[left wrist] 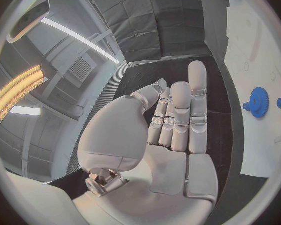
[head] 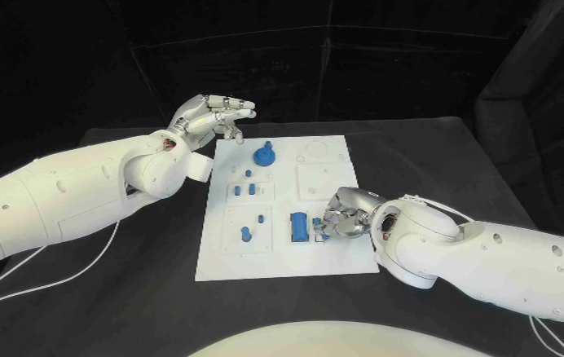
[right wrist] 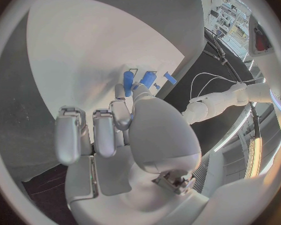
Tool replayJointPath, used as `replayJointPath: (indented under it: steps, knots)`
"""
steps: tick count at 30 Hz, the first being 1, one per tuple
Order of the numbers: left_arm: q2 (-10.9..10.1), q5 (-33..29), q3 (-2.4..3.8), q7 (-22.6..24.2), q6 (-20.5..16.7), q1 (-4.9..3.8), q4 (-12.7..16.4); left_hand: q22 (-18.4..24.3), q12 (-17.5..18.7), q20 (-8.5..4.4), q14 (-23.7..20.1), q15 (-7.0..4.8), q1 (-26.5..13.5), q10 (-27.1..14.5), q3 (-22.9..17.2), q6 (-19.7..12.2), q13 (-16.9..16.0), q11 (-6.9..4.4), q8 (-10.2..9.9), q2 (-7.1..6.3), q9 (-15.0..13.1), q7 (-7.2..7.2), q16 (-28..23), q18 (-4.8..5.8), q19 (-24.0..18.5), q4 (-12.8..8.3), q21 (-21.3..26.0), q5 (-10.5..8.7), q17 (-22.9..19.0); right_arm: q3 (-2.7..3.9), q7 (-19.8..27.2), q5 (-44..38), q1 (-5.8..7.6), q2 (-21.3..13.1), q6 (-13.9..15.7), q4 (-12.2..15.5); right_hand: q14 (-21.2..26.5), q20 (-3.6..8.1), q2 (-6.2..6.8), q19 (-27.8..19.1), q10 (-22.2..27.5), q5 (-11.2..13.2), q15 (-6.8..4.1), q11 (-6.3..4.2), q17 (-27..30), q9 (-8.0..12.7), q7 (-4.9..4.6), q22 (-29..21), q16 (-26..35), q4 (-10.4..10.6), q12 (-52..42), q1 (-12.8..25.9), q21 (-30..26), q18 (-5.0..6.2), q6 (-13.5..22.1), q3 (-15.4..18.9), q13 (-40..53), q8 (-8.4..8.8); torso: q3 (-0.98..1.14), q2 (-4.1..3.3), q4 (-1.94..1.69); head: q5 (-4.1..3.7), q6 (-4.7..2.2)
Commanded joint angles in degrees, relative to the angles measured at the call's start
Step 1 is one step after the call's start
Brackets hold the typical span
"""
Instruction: Assemble the parts on the task board
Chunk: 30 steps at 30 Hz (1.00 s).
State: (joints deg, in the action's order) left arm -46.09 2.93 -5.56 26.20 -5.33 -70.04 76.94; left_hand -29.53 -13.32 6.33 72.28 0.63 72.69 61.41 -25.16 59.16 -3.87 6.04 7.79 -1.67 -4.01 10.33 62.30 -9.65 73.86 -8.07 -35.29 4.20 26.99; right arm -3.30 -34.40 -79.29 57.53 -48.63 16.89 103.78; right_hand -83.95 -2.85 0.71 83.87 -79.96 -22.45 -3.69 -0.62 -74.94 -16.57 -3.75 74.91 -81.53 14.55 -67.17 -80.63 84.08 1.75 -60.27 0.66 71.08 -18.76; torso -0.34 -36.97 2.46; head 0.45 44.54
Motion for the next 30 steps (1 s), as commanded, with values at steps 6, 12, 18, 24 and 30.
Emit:
replayJointPath:
  steps: [6, 12, 18, 24, 30]
  knots:
    - [-0.1, -0.2, 0.04, 0.4, 0.7, -0.08, 0.1, 0.1, -0.4, -0.17, -0.4, 0.13, -0.2, -0.4, -0.2, -0.3, 0.1, 0.04, 0.3, 0.21, 0.0, -0.06, 0.0, -0.76, -0.2, 0.0, 0.3, 0.33, 0.0, -0.05, -0.8, 0.0, 0.05, 0.4, -2.3, -0.2, -3.5, 0.77, 0.45, 0.8, -0.6, -0.2, -0.91, -0.55, -1.8, -0.6, 0.69, 8.7, -0.4, 1.3, 0.2, 2.1, 0.3, 0.25, -2.2, 0.0, 0.1, -0.61, 0.04, 0.02, 0.01, 0.00, 0.08]
    - [-0.1, -0.2, 0.04, 0.3, 0.7, -0.08, 0.2, 0.1, -0.4, -0.17, -0.4, 0.13, -0.2, -0.4, -0.2, -0.3, 0.1, 0.04, 0.3, 0.21, 0.0, -0.06, 0.0, -0.76, -0.2, 0.0, 0.3, 0.33, 0.0, -0.05, -1.0, -0.6, 0.05, 0.5, -1.9, -0.2, -3.6, 0.95, 0.75, 0.9, -0.9, -1.1, -1.03, -0.66, -1.9, -1.0, 0.82, 8.7, -0.4, 1.9, 0.1, 4.3, 0.3, 0.23, -2.6, 0.7, 0.2, -0.81, 0.04, 0.03, -0.03, 0.00, 0.00]
    - [-0.2, -0.2, 0.04, 0.3, 0.7, -0.08, 0.2, 0.1, -0.4, -0.17, -0.4, 0.13, -0.2, -0.4, -0.2, -0.3, 0.1, 0.04, 0.3, 0.21, 0.0, -0.06, 0.0, -0.76, -0.2, 0.0, 0.3, 0.33, 0.0, -0.05, -1.0, -1.4, 0.05, 0.6, -1.1, -0.3, -3.5, 0.97, 0.75, 0.8, -1.0, 0.4, -0.96, -0.55, -1.8, -1.3, 0.71, 8.7, -0.4, 2.1, 0.3, 8.5, 0.2, 0.25, -2.8, 3.0, 0.2, -0.89, 0.02, -0.02, -0.02, 0.00, 0.04]
    - [-0.2, -0.2, 0.04, 0.2, 0.7, -0.08, 0.2, 0.1, -0.4, -0.17, -0.4, 0.13, -0.2, -0.4, -0.2, -0.3, 0.1, 0.04, 0.3, 0.21, 0.0, -0.06, 0.0, -0.76, -0.2, 0.0, 0.3, 0.33, 0.0, -0.05, -0.5, -2.0, 0.05, 0.1, -0.4, 0.0, -3.5, 0.84, -0.20, 0.6, -1.0, 11.7, -0.89, -0.46, -1.6, -1.8, 0.66, 8.5, -0.1, 2.0, 0.5, 12.9, 0.0, 0.32, -2.5, 6.9, 0.2, -0.82, 0.09, 0.02, 0.07, 0.07, 0.08]
    - [-0.3, -0.2, 0.04, 0.1, 0.7, -0.08, 0.2, 0.1, -0.4, -0.17, -0.4, 0.13, -0.2, -0.4, -0.2, -0.3, 0.1, 0.04, 0.3, 0.21, 0.0, -0.06, 0.0, -0.76, -0.2, 0.0, 0.3, 0.33, 0.0, -0.05, 1.6, -2.1, 0.05, -1.3, -1.1, 0.8, -3.5, 0.85, -0.09, 0.6, -1.0, 12.8, -0.90, -0.48, -1.6, -2.1, 0.68, 8.5, -0.1, 1.2, 0.4, 11.0, 0.0, 0.32, -2.4, 7.6, 0.4, -0.90, 0.08, 0.01, -0.04, 0.07, 0.17]
